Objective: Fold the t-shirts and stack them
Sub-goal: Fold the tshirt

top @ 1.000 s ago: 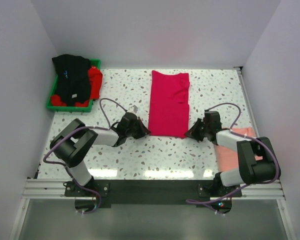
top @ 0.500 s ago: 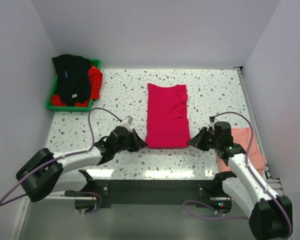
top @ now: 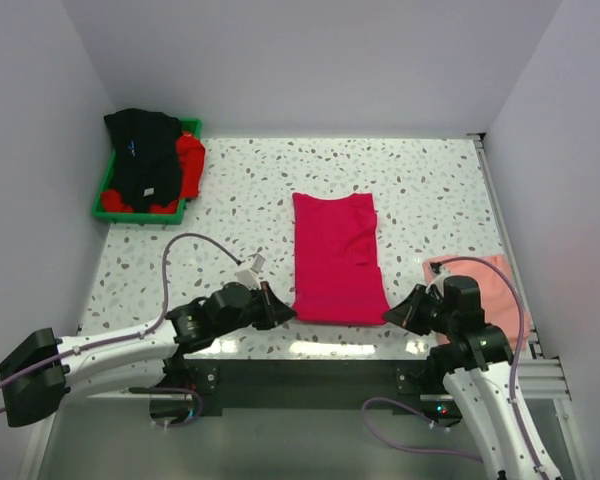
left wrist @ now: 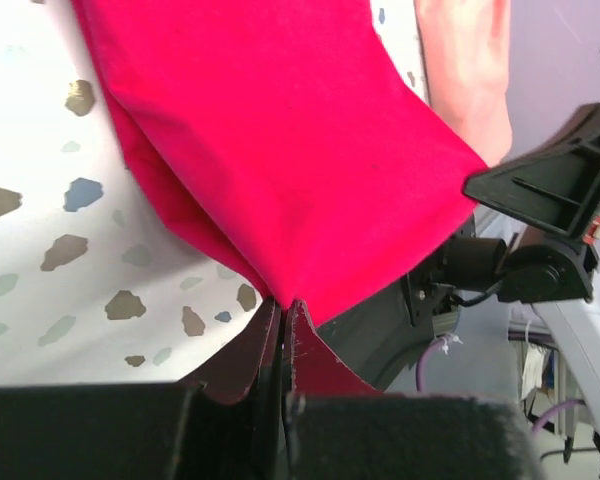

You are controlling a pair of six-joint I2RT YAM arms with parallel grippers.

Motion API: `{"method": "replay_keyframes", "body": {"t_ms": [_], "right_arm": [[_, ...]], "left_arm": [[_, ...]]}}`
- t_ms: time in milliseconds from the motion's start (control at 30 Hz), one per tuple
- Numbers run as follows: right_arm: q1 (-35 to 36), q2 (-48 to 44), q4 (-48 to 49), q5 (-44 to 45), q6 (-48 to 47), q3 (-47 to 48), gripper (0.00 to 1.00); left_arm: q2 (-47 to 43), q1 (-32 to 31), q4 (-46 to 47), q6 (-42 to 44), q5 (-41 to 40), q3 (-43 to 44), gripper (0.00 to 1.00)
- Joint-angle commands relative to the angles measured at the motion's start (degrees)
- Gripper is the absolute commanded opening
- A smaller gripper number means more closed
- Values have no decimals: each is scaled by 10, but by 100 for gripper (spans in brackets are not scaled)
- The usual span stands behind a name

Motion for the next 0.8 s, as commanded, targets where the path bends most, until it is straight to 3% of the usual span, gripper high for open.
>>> {"method": "replay_keyframes", "body": {"t_ms": [0,233,433,767], "right_arm": [[-2,31,-14,20,-16,50,0],[-3,192,94,53,-23,129,0],[-3,361,181,87,-26,219,0],[-7,609,252,110,-41,392,0]], "left_arm": [[3,0,-35,-9,-67,33,0],[98,48,-121,40,-137,199,0],[196,142,-80,74,-77,285,0],[392,239,-78,113,0,451,0]]}}
